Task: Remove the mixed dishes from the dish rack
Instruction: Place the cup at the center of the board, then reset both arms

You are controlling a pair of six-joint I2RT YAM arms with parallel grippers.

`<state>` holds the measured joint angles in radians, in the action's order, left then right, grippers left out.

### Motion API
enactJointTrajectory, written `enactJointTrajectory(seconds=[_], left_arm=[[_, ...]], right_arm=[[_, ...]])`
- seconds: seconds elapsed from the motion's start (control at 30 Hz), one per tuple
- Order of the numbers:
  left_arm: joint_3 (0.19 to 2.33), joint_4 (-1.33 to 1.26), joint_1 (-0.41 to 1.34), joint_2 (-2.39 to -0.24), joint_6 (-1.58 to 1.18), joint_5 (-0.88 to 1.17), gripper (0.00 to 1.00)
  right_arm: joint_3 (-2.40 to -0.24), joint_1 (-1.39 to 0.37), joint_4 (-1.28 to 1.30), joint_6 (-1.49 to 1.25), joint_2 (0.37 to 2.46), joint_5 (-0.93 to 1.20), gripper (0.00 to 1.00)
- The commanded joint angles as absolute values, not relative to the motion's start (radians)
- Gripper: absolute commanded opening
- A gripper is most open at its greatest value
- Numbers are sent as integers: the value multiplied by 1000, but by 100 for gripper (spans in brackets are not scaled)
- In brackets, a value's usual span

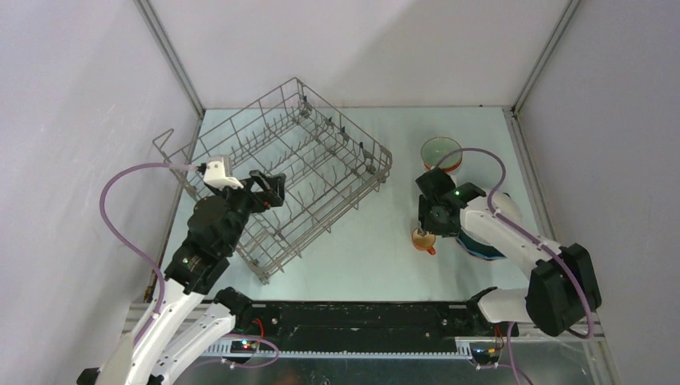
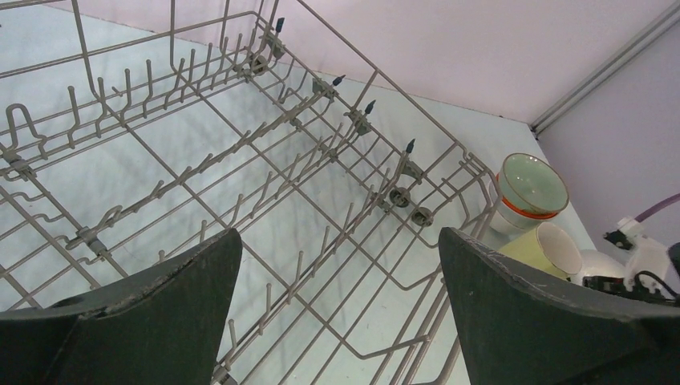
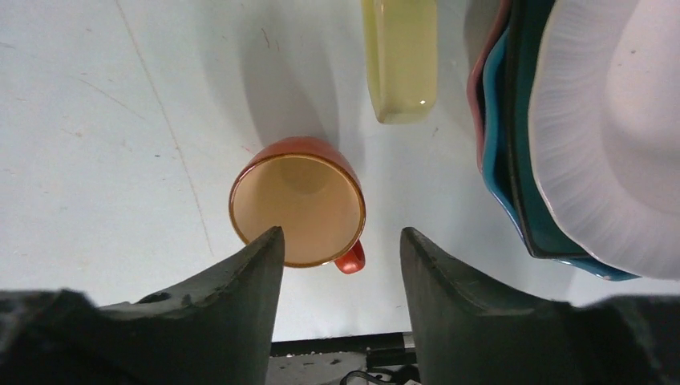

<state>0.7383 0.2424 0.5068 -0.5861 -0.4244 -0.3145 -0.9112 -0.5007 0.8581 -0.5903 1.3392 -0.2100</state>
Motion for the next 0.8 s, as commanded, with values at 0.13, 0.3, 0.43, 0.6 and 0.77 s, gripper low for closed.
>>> enactJointTrajectory(seconds=[0.13, 0.3, 0.43, 0.6, 0.77], left_arm=[[738, 234, 512, -565, -408, -335, 100], [745, 250, 512, -558, -433, -349, 100], [751, 294, 512, -539, -458, -385, 100], [742, 374, 512, -473, -488, -502, 100], [734, 430, 512, -402, -523, -590, 100]], right_arm=[[-910, -500, 775, -552, 1115, -222, 87], [-874, -524, 565, -528, 901, -246, 99], [-796, -527, 387, -522, 735, -297, 100], [-671, -528, 249, -574, 532, -515, 99], [-606, -528, 166, -576, 427, -611, 100]])
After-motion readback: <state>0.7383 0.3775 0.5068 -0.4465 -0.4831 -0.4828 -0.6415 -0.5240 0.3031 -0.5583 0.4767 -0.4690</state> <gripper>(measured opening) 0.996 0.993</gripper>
